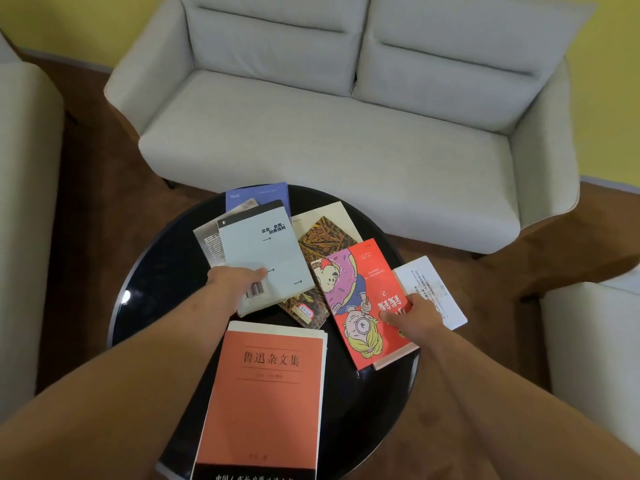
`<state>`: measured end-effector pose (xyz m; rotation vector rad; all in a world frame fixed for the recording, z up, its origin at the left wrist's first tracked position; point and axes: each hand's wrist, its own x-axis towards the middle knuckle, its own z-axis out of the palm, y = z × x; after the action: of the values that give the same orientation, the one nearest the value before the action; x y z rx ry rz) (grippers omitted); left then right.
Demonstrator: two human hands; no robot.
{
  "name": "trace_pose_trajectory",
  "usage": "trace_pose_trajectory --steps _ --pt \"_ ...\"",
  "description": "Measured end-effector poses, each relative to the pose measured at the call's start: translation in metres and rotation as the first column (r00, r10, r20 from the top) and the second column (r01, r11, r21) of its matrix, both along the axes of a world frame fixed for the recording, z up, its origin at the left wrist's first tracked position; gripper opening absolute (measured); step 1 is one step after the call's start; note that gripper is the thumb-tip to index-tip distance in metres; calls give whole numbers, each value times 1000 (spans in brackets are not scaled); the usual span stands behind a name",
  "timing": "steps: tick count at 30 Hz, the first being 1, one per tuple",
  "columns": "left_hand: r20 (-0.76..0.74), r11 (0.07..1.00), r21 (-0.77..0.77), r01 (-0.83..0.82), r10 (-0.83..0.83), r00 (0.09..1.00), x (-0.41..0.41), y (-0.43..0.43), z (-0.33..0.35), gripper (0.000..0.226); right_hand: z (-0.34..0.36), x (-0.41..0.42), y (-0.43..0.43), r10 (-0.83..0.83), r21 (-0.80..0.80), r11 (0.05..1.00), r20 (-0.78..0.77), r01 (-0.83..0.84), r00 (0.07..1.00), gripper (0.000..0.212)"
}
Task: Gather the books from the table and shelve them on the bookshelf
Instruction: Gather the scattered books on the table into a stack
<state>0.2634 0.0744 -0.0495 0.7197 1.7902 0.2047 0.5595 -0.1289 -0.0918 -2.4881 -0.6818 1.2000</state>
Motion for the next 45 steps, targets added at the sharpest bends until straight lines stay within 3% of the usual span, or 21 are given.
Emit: trace_pose_trajectory --steps 4,8,11,19,22,26,30,33,34,36,38,45 --pt "50 998 48 -30 28 998 -2 5 6 55 5 -1 1 6 -10 1000 -22 -6 1000 50" --pt "340 990 95 -104 66 938 -7 10 28 35 30 3 2 39 -17 999 -153 -42 987 45" --pt "401 974 214 -72 -21 916 -7 6 59 42 56 4 -4 -3 30 999 -317 13 948 46" --pt "492 886 460 -55 -203 847 -46 -52 137 39 116 -36 -50 -91 222 957 -387 188 918 28" --pt "532 888 455 -70 -208 821 -68 -87 156 37 129 -52 -76 -130 275 928 -390 250 912 24" --pt "590 951 305 -37 -158 792 -101 -144 152 34 146 -66 -106 -179 321 885 -432 336 884 17" --pt "556 992 107 69 -117 823 -126 -200 136 30 161 -79 -130 -187 347 856 -482 383 856 17" --pt "461 977 84 195 -212 861 -135 -219 131 29 171 -90 -141 -189 353 844 -508 404 840 17" --pt "371 949 118 293 -316 873 -134 -222 129 27 174 -92 -144 -191 354 843 -507 405 840 18" --pt "51 842 200 501 -520 853 -127 -227 121 17 179 -98 -151 -188 358 843 -503 401 844 21" --pt "-184 788 255 560 -529 829 -117 -230 111 8 184 -104 -157 -178 370 837 -512 402 841 28" --pt "-154 832 346 434 -406 901 -102 -229 109 13 191 -134 -172 -260 365 809 -481 460 838 33"
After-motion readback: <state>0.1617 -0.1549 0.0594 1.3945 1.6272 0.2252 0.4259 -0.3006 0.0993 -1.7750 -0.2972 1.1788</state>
